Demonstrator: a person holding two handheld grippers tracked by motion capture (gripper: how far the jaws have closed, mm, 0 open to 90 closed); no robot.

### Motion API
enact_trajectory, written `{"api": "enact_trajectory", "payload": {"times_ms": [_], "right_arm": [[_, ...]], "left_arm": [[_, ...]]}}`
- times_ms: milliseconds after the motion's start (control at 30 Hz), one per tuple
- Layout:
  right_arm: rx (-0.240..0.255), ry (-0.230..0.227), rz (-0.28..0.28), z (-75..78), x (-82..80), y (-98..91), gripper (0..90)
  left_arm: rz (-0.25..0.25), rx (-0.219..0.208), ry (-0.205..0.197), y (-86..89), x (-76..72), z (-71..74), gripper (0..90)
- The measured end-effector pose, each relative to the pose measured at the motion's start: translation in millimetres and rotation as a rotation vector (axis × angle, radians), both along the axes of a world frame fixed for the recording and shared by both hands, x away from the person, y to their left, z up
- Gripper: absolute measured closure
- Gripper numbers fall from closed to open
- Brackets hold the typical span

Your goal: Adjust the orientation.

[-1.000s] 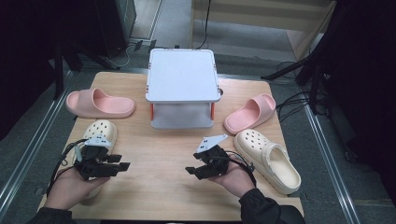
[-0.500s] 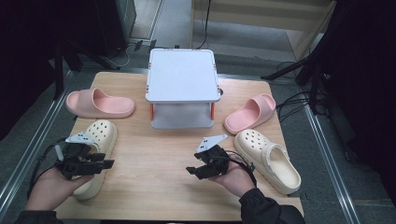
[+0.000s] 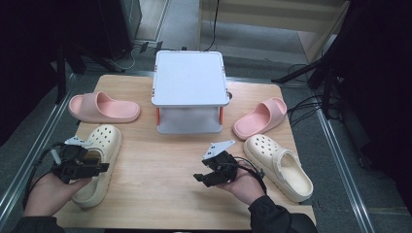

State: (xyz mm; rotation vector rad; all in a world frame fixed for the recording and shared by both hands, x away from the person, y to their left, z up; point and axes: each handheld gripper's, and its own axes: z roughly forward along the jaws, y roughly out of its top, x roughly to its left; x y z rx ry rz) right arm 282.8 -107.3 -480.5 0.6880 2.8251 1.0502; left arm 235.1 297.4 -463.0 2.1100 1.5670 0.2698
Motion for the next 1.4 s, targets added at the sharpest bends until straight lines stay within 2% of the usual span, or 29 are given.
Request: {"api": "enact_trajectory", "payload": {"times_ms": [167, 200, 300, 333, 400, 533, 667, 733, 767, 900, 1033, 1133, 1167, 1233, 1300, 1367, 1400], "right_arm": [[-0.014, 0.002, -0.009, -1.5, 1.1, 0.2, 40.3], [-0.012, 0.003, -0.010, -1.5, 1.1, 0.4, 40.3], [-0.008, 0.000, -0.006, -1.6, 0.5, 1.6, 40.2], [-0.011, 0.000, -0.003, -1.7, 0.2, 1.9, 40.2], [-0.015, -0.003, -0.001, -2.3, 0.1, 2.6, 40.3], [-0.012, -0.003, -0.004, -1.7, 0.2, 2.3, 40.3], [-0.012, -0.005, -0.005, -1.7, 0.5, 1.9, 40.3], [-0.011, -0.006, -0.006, -1.7, 1.0, 1.7, 40.2], [-0.011, -0.006, -0.006, -1.7, 1.0, 1.7, 40.2], [-0.013, -0.004, -0.014, -1.5, 1.4, 1.1, 40.3], [-0.007, -0.007, -0.019, -1.1, 2.2, 0.1, 40.4], [0.006, -0.032, -0.030, 1.4, 2.3, -1.8, 41.6], [0.006, -0.032, -0.030, 1.4, 2.3, -1.8, 41.6], [0.022, -0.049, -0.040, 3.8, 2.2, -3.8, 41.7], [0.027, -0.046, -0.049, 4.3, 1.9, -4.5, 41.7], [0.027, -0.053, -0.056, 4.4, 1.6, -6.9, 41.7], [0.027, -0.053, -0.056, 4.4, 1.6, -6.9, 41.7]], "left_arm": [[0.009, 0.008, 0.008, -6.0, 13.6, -9.4, 52.3], [0.008, 0.009, 0.021, -7.3, 16.7, -11.5, 52.3], [0.012, 0.018, 0.034, -11.0, 22.6, -16.7, 58.4], [0.010, 0.024, 0.029, -11.3, 23.6, -17.3, 58.4], [0.009, 0.036, 0.013, -11.0, 24.1, -17.8, 66.4], [0.025, 0.024, -0.012, -4.0, 22.0, -13.0, 72.3], [0.044, 0.006, -0.028, 0.8, 19.9, -9.6, 75.0], [0.049, 0.016, -0.059, 4.8, 16.2, -3.3, 76.9], [0.049, 0.016, -0.059, 4.8, 16.2, -3.3, 77.0], [0.023, -0.010, -0.093, 3.8, 10.7, 8.4, 77.0], [-0.011, 0.010, -0.118, -7.8, 7.9, 16.8, 77.1], [-0.072, -0.017, -0.111, -23.3, 9.2, 20.6, 77.0], [-0.072, -0.017, -0.111, -23.3, 9.2, 20.6, 77.0], [-0.107, -0.025, -0.104, -40.1, 12.3, 21.9, 76.9], [-0.116, -0.027, -0.102, -45.8, 13.7, 21.8, 76.9], [-0.167, -0.010, -0.090, -63.1, 18.3, 21.4, 76.9], [-0.167, -0.010, -0.090, -63.1, 18.3, 21.4, 76.9]]}}
